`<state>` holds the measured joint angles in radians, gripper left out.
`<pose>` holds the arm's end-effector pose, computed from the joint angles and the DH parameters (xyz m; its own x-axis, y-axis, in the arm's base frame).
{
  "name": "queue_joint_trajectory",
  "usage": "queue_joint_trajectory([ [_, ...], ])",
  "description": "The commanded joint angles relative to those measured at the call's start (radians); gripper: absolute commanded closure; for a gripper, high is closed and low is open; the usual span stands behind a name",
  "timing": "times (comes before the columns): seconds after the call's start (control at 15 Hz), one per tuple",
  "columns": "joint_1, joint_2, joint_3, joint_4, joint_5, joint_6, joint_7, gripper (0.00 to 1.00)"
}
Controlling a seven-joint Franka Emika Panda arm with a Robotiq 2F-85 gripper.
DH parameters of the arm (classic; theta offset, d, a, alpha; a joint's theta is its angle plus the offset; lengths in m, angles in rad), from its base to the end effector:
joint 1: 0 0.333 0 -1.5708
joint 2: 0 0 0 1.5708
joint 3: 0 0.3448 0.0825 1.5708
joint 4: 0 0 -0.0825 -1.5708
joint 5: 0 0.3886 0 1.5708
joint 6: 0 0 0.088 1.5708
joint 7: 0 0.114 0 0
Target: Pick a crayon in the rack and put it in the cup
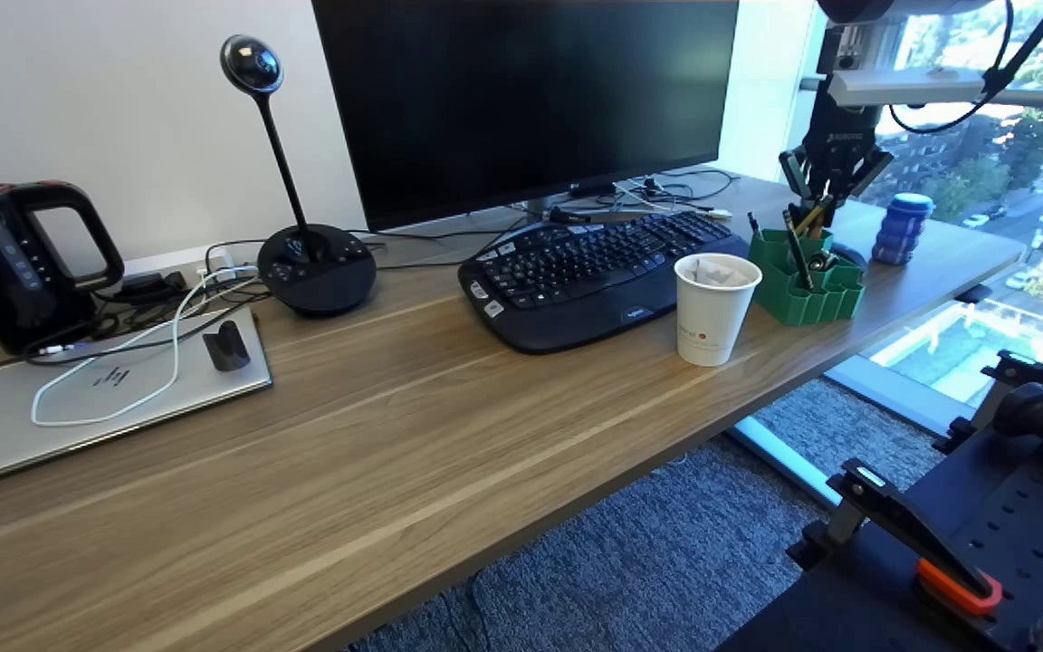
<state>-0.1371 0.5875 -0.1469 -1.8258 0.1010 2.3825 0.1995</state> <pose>0.6409 -0.1777 0.2261 0.8604 -0.5093 -0.0192 -0.5090 -0.8606 0.0176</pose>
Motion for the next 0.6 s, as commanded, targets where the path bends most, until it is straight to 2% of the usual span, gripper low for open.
queue_joint_trajectory([
  [0.0, -0.009, 0.01, 0.01, 0.012, 0.015, 0.018, -0.006, 0.96],
  [0.53, -0.009, -0.03, 0.015, -0.014, 0.016, 0.005, -0.023, 0.96],
])
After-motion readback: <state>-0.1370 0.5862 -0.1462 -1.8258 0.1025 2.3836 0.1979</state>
